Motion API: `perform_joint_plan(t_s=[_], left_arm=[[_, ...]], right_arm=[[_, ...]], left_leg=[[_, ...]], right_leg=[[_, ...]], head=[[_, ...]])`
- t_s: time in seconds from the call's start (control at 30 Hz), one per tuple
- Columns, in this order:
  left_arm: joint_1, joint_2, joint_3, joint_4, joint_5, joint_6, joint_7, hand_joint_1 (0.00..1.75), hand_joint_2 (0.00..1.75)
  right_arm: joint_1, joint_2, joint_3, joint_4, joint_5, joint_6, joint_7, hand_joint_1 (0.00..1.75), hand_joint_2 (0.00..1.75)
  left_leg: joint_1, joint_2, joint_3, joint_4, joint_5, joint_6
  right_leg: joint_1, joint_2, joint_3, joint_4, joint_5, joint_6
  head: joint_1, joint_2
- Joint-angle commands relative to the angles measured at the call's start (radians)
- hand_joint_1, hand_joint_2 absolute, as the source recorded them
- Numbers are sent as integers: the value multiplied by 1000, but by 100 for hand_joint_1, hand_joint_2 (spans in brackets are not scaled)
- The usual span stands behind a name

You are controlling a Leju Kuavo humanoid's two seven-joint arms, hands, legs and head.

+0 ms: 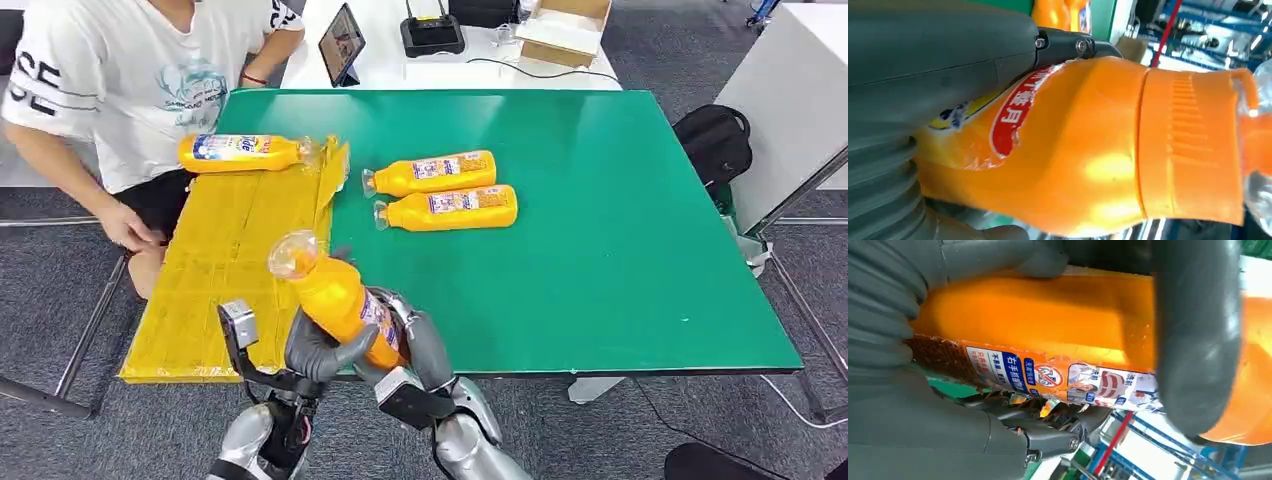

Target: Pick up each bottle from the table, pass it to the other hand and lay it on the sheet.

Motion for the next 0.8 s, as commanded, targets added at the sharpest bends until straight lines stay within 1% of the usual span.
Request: perform_joint_plan(t_s=[0.03,0.07,0.13,0.17,0.27,0.3,0.33,0.37,0.4,0.5,0.57,0.6,0.7,0.73,0.8], left_arm=[[-78,5,-24,89,-20,8,9,0,175],[-78,5,-24,89,-20,8,9,0,175],[-78,5,-24,89,-20,8,9,0,175],[-78,5,-24,89,-20,8,9,0,175],[-78,5,-24,89,-20,8,9,0,175],[-78,5,-24,89,-20,8,9,5,175],[-77,2,-25,88,-21,9,8,23,175],[-76,0,-22,86,-21,10,8,150,175],[-76,1,-22,86,-21,10,8,175,175],[-71,1,-17,81,-22,13,8,175,175],[-70,2,-17,82,-22,13,8,175,175],[-68,0,-15,82,-19,10,7,175,175],[-67,1,-12,80,-13,2,4,175,175],[-67,2,-11,80,-11,0,4,175,175],[-67,2,-10,80,-11,-1,4,175,175]], right_arm=[[-22,11,89,135,2,37,13,175,175],[-22,11,89,135,2,37,13,175,175],[-22,11,89,135,2,37,13,175,175],[-22,11,89,135,2,37,13,175,175],[-22,11,89,135,2,37,13,175,175],[-22,11,89,135,2,37,13,175,175],[-22,13,89,135,2,39,13,175,175],[-21,15,92,142,-2,45,13,175,175],[-19,16,93,144,-2,45,13,175,175],[-23,18,95,166,-6,44,13,175,175],[-21,15,95,169,-6,44,13,175,175],[-22,14,94,171,-8,46,14,175,175],[-23,10,91,176,-10,47,16,175,175],[-24,9,89,177,-10,46,17,175,175],[-24,10,88,178,-10,46,17,175,175]], left_leg=[[0,0,3,-1,-1,1],[0,0,5,-1,-2,1],[1,0,3,-1,-1,1],[0,-1,5,-1,-1,1],[0,-1,4,-1,-1,1],[1,0,6,-1,-2,1],[0,0,3,-1,-1,1],[0,-1,5,-1,-2,1],[0,-1,4,-1,-1,1],[1,0,6,-1,-2,2],[0,0,3,-1,-1,1],[1,0,5,-1,-2,1],[0,-1,4,-1,-1,1],[1,0,6,-1,-2,1],[0,-1,2,-1,0,1]], right_leg=[[1,-2,4,-1,-1,-2],[1,-1,6,-1,-2,-3],[1,-2,3,-1,-1,-2],[1,-3,6,-1,-2,-3],[1,-2,4,-1,-1,-3],[2,-2,6,-1,-2,-4],[1,-2,3,-1,-1,-2],[1,-2,6,-1,-2,-3],[1,-2,4,-1,-1,-3],[2,-2,7,-1,-2,-4],[1,-2,3,-1,-1,-2],[1,-2,6,-1,-2,-4],[1,-2,4,-1,-1,-2],[1,-2,6,-1,-2,-3],[1,-2,2,-1,-1,-2]], head=[[0,0],[0,0],[0,0],[0,0],[0,0],[0,0],[0,0],[0,0],[0,0],[0,0],[0,0],[0,0],[0,0],[0,0],[0,0]])
